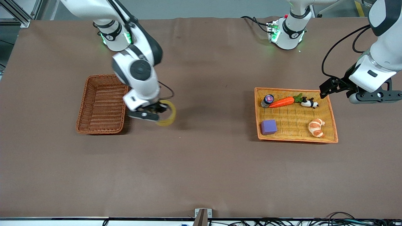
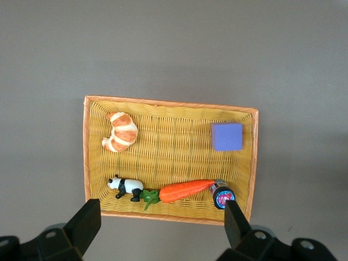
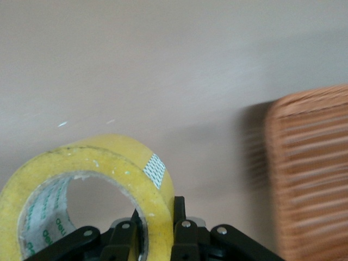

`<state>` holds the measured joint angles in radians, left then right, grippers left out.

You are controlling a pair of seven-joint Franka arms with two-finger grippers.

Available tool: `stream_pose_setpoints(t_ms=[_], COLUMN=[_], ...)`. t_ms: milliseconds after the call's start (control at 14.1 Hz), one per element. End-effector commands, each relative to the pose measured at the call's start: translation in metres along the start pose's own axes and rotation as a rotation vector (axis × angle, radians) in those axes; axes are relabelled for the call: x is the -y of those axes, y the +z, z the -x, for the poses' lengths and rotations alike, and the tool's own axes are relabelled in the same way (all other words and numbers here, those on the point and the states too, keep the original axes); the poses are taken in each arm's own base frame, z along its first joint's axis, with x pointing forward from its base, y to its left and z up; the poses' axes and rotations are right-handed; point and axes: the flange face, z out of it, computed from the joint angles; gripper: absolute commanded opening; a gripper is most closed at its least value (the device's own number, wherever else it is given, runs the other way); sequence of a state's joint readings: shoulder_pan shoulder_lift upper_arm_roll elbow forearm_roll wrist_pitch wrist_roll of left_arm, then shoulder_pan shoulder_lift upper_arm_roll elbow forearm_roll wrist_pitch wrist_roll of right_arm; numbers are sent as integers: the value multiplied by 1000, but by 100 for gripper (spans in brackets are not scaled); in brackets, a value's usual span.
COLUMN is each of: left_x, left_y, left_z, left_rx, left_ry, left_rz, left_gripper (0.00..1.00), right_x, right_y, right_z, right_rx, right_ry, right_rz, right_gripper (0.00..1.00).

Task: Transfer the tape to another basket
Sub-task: 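Carry the tape roll with the right gripper into the brown basket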

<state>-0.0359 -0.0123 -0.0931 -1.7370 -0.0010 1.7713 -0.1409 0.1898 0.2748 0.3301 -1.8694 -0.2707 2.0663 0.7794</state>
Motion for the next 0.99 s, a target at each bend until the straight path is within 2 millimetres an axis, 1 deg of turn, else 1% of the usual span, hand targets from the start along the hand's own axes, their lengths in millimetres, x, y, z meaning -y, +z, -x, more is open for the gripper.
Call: stream_pose_setpoints(t_ms=[0, 141, 212, 354, 424, 566, 636, 848, 919], left_x=[1, 3, 4, 9, 10, 11, 11, 11, 11], left_y=[-11, -15, -19, -27, -33, -33, -35, -33, -33], left_z=[5, 3, 1, -3, -4, -4, -5, -5, -5], left_rx=[-11, -20, -28, -46, -56, -56, -59, -56, -56], left_ry=[-22, -38, -44, -56, -56, -58, -58, -61, -61], left_rz=[-24, -22, -21, -18, -16, -16, -16, -16, -16], left_gripper=[100, 100, 100, 100, 100, 100, 100, 99, 99], right_x=[-83, -133, -161, -193, -215, -256, -266, -287, -291], right_y=[-33, -39, -35, -30, -21, -2, 11, 60, 75], right_z=[-16, -22, -24, -16, -14, -7, -1, 20, 27], right_rx=[29, 67, 90, 104, 118, 122, 113, 98, 89], right_ry=[-56, -109, -132, -166, -176, -215, -216, -193, -190], right_rz=[9, -11, -3, 0, -1, -17, -25, -44, -51], right_gripper=[0, 0, 1, 1, 1, 2, 2, 2, 2])
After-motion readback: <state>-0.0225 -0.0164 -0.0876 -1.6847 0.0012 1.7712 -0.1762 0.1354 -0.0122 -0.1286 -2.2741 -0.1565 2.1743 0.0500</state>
